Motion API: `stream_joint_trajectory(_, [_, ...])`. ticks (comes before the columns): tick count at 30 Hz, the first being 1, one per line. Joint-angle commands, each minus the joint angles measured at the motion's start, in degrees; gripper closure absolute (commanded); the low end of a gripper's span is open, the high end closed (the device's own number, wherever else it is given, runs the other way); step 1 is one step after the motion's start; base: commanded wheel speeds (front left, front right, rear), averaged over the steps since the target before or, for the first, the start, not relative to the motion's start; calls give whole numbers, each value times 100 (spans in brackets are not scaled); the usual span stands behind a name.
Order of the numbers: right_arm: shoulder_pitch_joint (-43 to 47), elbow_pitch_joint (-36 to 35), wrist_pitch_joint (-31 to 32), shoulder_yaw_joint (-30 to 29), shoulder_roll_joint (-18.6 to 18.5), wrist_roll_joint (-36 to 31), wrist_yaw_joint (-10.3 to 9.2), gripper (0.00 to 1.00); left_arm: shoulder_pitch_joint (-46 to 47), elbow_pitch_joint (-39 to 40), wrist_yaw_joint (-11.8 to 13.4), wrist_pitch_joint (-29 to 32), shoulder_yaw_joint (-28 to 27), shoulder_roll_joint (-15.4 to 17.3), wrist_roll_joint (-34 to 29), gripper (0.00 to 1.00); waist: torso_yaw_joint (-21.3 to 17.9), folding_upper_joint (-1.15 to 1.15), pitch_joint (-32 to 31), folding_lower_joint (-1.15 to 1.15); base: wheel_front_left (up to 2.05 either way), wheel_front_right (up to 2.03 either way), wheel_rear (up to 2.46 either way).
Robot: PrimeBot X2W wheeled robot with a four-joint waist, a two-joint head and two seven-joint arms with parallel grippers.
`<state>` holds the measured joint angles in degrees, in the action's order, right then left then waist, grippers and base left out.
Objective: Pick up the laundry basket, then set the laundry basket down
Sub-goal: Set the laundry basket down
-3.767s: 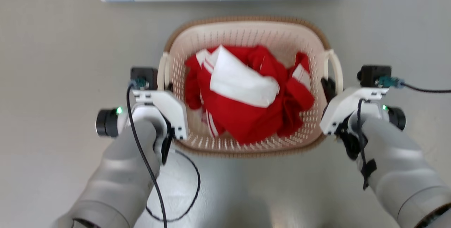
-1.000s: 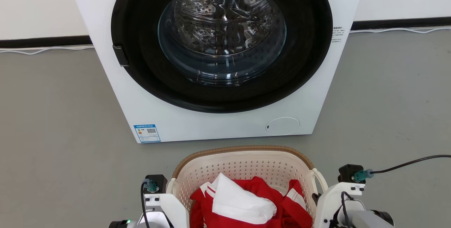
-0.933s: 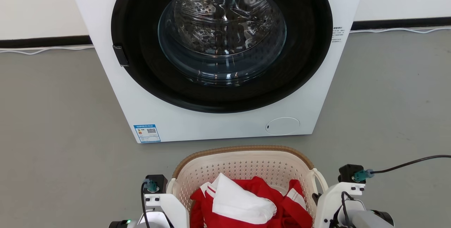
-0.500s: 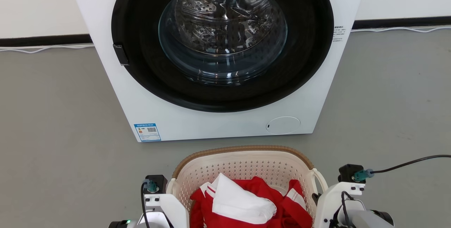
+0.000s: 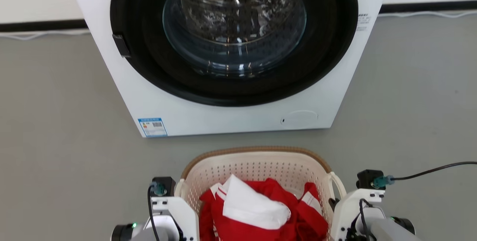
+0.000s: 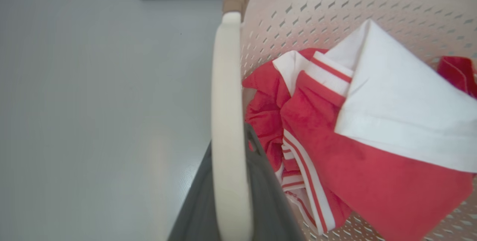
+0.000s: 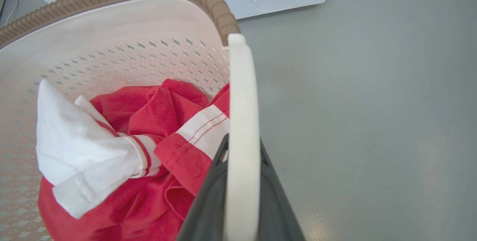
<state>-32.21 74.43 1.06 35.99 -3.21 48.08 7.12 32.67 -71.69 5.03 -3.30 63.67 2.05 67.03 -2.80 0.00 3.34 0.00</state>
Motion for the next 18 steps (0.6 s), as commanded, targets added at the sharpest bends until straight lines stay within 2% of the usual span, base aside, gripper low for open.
stream_joint_trajectory(1, [-280,-169,-164,116,33,64,36,100,341,41,-5,-94,-49,83,3,100,5,0,126,0,0,0,0])
stream_joint_trajectory(18, [-956,-195,-668,328,34,221,36,100,997,41,73,-461,56,83,29,100,168,0,1172,0,0,0,0])
